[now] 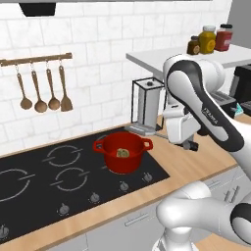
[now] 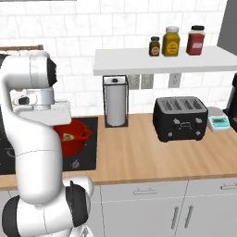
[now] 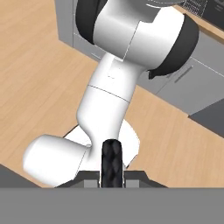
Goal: Put the onion and sweet potato in the pot. Retrieve the spatula and lightly stir the vegetables in the pot.
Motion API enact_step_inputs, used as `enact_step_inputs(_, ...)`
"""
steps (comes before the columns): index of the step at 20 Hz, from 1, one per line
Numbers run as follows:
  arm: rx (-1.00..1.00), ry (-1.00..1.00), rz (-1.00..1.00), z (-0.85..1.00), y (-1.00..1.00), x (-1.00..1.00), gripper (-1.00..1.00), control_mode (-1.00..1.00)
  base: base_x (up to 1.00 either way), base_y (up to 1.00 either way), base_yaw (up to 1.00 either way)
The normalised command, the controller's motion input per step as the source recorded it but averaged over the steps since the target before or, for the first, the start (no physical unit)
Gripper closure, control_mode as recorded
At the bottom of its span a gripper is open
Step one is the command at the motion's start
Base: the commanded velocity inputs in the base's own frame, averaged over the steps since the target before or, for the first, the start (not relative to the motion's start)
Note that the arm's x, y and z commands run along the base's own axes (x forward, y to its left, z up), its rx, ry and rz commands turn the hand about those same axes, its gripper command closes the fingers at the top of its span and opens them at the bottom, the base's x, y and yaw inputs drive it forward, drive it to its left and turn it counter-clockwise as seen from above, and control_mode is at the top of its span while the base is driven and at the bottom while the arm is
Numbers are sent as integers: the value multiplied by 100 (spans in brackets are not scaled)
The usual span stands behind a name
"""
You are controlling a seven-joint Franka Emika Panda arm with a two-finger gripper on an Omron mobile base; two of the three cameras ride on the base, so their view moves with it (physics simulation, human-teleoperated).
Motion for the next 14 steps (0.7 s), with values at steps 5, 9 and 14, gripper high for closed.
enact_step_inputs(5, 2, 2, 0, -3, -1, 3, 100, -100, 13, -2, 1)
enact_step_inputs(9, 12, 10, 2, -18, -4, 14, 100, -100, 0, 0, 0)
enact_step_inputs(14, 11, 9, 5, -19, -6, 6, 100, -100, 0, 0, 0)
